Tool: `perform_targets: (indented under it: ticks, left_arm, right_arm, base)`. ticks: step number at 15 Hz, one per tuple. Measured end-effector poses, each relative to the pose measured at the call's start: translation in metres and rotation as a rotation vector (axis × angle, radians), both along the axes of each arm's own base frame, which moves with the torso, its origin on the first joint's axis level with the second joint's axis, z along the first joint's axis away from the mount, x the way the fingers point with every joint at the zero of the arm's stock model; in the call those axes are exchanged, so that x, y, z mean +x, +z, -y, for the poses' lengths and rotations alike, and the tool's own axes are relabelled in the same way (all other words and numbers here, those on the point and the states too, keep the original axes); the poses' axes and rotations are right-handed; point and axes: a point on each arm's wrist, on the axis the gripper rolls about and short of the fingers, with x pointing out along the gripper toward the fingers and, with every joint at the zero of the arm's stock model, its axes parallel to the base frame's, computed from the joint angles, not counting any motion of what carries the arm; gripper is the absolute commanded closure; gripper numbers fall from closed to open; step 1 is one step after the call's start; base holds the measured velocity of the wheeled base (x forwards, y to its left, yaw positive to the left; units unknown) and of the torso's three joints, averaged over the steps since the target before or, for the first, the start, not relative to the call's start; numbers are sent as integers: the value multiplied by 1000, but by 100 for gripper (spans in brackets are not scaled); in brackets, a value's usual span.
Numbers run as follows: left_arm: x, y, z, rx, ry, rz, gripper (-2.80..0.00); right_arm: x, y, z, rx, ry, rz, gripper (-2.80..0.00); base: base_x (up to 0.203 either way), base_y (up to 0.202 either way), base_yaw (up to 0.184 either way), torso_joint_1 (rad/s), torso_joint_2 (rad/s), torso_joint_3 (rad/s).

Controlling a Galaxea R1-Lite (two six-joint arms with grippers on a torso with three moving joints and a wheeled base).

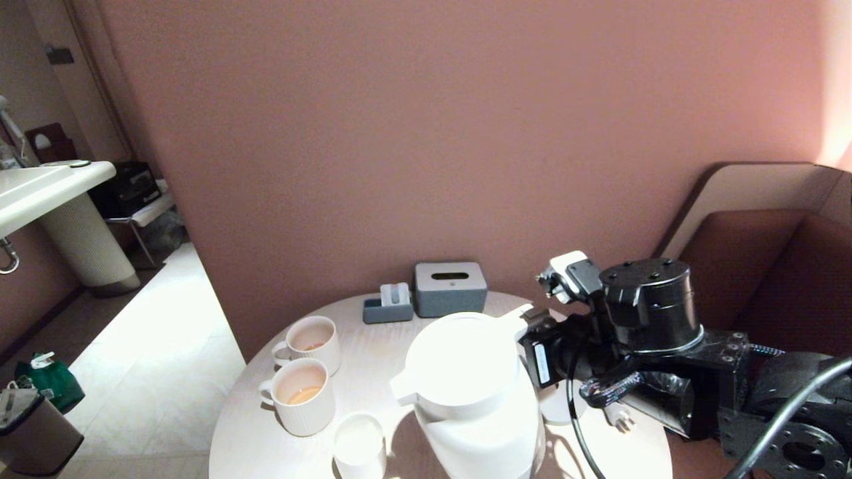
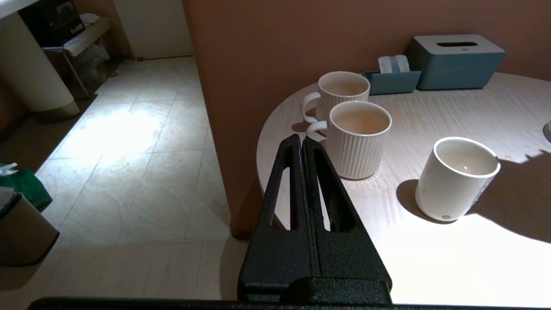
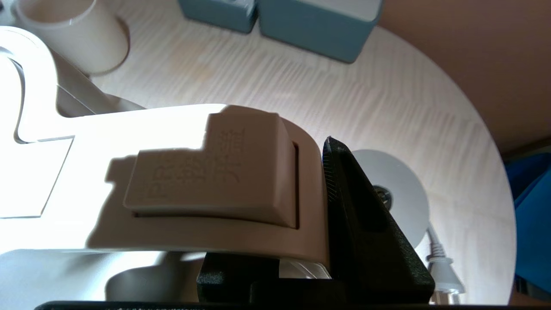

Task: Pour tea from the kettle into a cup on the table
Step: Pour water into the cup

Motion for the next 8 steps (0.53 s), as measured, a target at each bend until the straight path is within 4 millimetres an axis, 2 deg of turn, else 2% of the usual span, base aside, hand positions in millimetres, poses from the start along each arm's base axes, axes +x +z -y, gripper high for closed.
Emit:
perform_targets:
  ticks: [8]
  left_arm:
    - [0,0,0,0,0,0,0]
  right_arm:
    - [9,-32,-26,-89,-19,-22,0]
  base:
    - [0,0,0,0,0,0]
